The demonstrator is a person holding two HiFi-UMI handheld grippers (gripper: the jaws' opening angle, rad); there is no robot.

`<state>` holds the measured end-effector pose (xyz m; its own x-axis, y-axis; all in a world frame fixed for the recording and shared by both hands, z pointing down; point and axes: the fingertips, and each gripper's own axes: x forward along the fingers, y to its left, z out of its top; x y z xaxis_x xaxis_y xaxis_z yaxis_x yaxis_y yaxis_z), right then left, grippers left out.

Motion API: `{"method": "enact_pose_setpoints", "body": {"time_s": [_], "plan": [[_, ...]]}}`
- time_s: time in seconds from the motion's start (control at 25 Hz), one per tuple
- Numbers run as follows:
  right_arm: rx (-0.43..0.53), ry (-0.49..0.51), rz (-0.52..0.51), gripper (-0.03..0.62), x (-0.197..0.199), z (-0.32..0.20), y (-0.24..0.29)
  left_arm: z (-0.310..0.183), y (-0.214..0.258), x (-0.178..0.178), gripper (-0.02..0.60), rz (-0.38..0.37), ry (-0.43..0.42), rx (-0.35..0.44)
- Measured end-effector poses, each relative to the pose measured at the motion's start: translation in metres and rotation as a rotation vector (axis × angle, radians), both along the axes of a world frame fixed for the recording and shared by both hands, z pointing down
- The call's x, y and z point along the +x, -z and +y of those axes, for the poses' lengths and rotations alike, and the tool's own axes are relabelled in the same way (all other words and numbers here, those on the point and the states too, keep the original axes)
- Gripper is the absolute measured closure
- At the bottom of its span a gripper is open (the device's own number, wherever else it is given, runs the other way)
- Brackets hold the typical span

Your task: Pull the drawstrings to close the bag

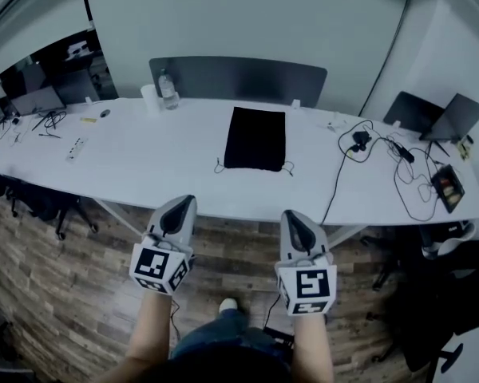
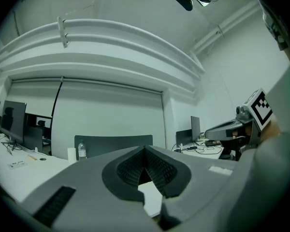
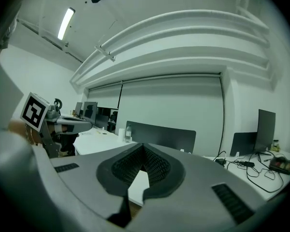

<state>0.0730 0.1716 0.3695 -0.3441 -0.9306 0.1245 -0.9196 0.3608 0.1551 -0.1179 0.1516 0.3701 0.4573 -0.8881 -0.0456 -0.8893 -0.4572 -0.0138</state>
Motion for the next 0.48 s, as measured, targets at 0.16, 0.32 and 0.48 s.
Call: {"method": "enact_pose_setpoints", "body": {"time_s": [0.16,0.32,0.48], "plan": [[-0.02,-0.023,0.017,0.6,0.005,-0.027,-0.006,-0.026,-0.008,-0.006,0.583,0.02,-0.017,-0.019],[-0.031,-0.043,0.025,0.6,0.012,-0.048,-0.01,-0.046,-0.02,-0.007,0.583,0.012,-0.017,-0.049],[-0.045,-0.06,0.022,0.6,0.023,-0.073,-0.019,-0.069,-0.031,-0.006,0.583,0.01,-0.017,-0.071]]}}
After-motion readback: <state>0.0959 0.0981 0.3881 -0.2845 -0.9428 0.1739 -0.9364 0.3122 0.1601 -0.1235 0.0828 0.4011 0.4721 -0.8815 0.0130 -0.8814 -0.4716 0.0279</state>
